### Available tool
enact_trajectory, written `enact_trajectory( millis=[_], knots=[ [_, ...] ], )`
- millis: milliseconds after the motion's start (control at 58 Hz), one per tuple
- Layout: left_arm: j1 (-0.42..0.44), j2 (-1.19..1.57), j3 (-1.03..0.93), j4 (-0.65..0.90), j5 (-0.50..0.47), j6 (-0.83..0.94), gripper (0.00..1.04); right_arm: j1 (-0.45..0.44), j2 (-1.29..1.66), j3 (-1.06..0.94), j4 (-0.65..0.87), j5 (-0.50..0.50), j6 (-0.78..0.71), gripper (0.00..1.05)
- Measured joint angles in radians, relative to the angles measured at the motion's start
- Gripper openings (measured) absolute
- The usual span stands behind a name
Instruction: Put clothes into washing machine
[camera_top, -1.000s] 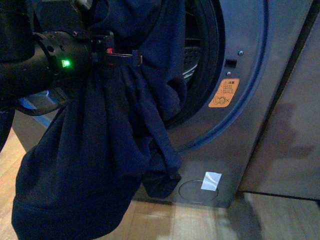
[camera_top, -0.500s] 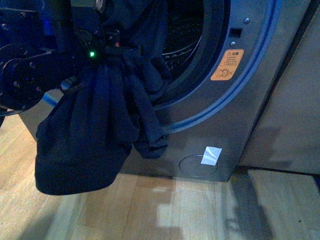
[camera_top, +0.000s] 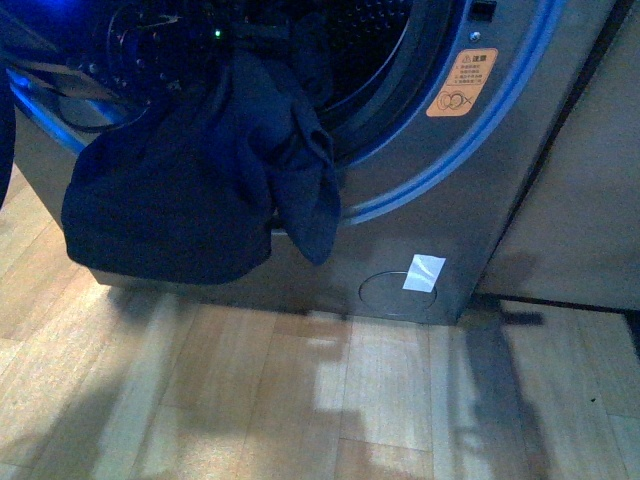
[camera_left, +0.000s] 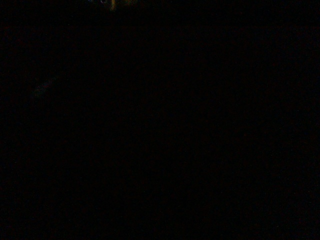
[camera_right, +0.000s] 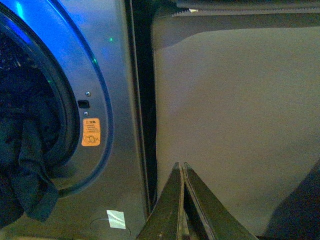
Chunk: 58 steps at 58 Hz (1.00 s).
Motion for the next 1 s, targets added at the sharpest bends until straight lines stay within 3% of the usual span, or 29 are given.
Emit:
enact_trajectory(
  millis=[293, 655, 845, 1000],
  knots=[
    [0.003, 0.125, 0.286, -0.100, -0.038, 0.007, 0.09, 0.000, -0.074, -0.028, -0.045, 0.000, 0.000, 0.02],
    [0.005, 0.307, 0.809, -0.312, -0.081, 0.000, 0.09, 0.000, -0.178, -0.072, -0.096, 0.000, 0.000, 0.02],
    [0.008, 0.335, 0.921, -0.361, -0.086, -0.005, 0.09, 0.000, -0.213, -0.072, -0.130, 0.000, 0.000, 0.02],
    [0.007, 0.349, 0.941, -0.422, -0.064, -0.014, 0.09, 0.000, -0.362, -0.071, -0.299, -0.001, 0.000, 0.02]
  ],
)
